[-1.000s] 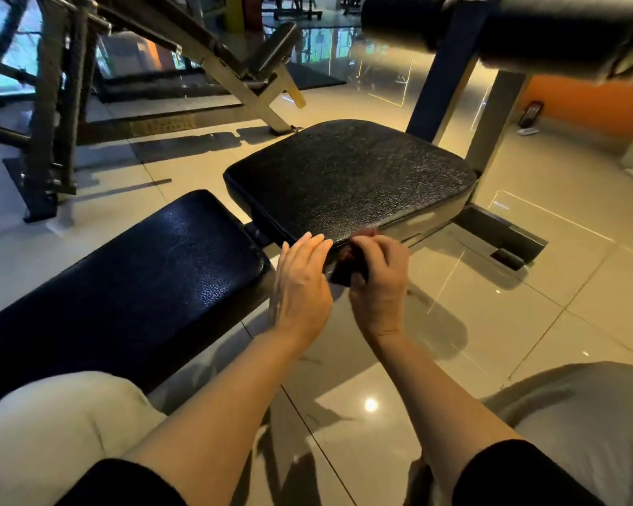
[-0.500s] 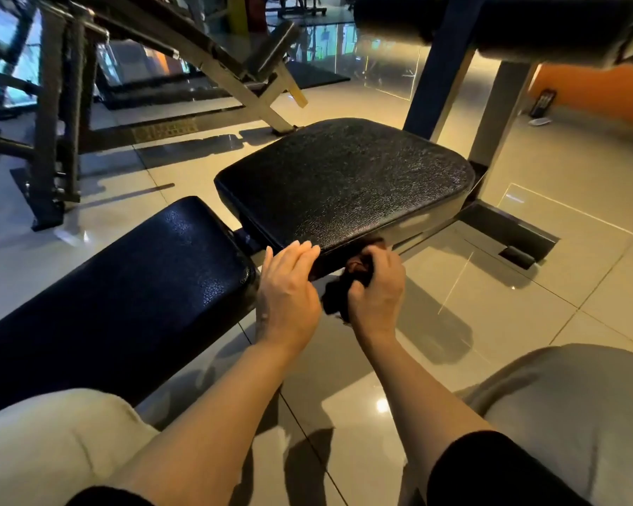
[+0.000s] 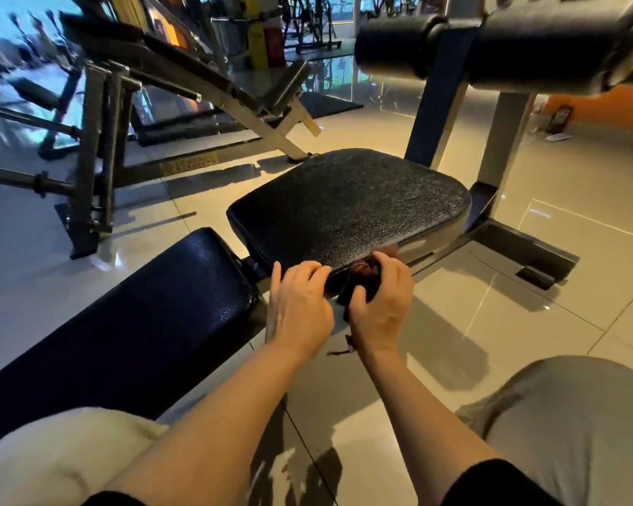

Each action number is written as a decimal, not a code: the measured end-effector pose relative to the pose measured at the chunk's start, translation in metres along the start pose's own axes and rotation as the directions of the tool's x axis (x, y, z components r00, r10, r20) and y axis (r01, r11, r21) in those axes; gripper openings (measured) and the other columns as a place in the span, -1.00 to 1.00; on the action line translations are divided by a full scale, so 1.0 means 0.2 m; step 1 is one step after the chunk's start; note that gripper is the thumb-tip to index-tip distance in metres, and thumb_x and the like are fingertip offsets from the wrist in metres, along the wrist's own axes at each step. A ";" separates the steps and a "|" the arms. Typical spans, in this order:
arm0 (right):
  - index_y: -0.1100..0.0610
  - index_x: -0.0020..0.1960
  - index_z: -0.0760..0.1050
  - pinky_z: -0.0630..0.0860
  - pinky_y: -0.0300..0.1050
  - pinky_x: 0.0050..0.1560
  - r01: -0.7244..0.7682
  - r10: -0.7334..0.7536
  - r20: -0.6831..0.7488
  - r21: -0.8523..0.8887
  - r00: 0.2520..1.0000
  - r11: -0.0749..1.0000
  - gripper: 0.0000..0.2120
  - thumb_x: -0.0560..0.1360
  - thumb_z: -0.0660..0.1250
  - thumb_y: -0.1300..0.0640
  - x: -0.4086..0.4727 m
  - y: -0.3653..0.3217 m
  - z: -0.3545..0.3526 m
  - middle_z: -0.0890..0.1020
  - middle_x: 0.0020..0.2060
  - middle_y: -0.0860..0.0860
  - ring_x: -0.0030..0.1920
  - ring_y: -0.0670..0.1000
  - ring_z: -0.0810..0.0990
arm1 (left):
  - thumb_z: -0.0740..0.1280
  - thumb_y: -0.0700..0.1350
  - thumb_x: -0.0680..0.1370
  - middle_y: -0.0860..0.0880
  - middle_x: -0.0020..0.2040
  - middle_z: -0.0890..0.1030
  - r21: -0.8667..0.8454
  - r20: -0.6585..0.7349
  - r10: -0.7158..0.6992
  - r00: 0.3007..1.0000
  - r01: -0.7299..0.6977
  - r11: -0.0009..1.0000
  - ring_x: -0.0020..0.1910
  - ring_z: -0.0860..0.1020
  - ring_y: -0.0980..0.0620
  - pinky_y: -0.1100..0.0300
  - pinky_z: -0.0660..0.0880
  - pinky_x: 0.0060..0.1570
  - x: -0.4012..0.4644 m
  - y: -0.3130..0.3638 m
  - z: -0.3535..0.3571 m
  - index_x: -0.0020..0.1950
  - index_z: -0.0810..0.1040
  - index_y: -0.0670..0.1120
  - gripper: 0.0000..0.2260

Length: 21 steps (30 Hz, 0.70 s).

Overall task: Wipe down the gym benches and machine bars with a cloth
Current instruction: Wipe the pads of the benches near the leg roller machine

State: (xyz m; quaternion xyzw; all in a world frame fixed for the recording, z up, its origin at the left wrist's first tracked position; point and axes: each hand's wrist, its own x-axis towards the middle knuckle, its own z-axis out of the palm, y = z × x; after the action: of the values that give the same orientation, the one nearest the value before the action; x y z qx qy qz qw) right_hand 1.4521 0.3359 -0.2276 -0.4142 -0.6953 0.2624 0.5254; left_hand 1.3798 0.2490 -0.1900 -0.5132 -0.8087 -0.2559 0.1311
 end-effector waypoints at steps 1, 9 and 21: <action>0.29 0.13 0.54 0.44 0.00 0.16 0.024 -0.024 0.036 -0.007 0.999 1.000 -0.55 0.27 0.19 0.25 0.01 0.00 0.00 0.56 0.03 0.22 0.07 0.18 0.49 | 0.35 -0.27 0.44 -0.05 0.25 0.53 0.003 0.060 0.022 0.998 -0.022 1.000 0.30 0.44 -0.05 -0.10 -0.03 0.49 0.02 0.03 -0.03 0.33 0.51 -0.11 -0.56; 0.28 0.15 0.55 0.33 -0.17 0.19 -0.066 0.065 -0.058 -0.008 0.996 0.998 -0.58 0.29 0.32 0.44 0.02 -0.04 -0.01 0.57 0.06 0.19 0.11 0.16 0.49 | 0.28 -0.16 0.54 -0.02 0.45 0.35 0.037 0.227 0.188 0.956 -0.201 0.979 0.44 0.25 0.02 0.09 0.02 0.50 0.12 -0.05 -0.08 0.50 0.31 -0.06 -0.49; 0.31 0.09 0.56 0.34 -0.21 0.20 0.017 -0.022 -0.148 -0.035 0.989 0.999 -0.60 0.27 0.23 0.35 0.02 0.17 0.00 0.58 0.02 0.22 0.07 0.18 0.49 | 0.40 -0.20 0.49 -0.08 0.33 0.49 -0.065 0.109 0.263 0.959 -0.257 0.964 0.34 0.39 -0.05 0.17 0.22 0.36 0.25 -0.03 0.06 0.40 0.45 -0.14 -0.53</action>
State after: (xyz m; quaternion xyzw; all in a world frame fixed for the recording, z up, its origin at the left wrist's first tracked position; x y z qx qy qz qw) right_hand 1.4617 0.3567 -0.2530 -0.4346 -0.6627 0.2141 0.5711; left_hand 1.3520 0.2917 -0.1770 -0.6320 -0.7340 -0.2263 0.1035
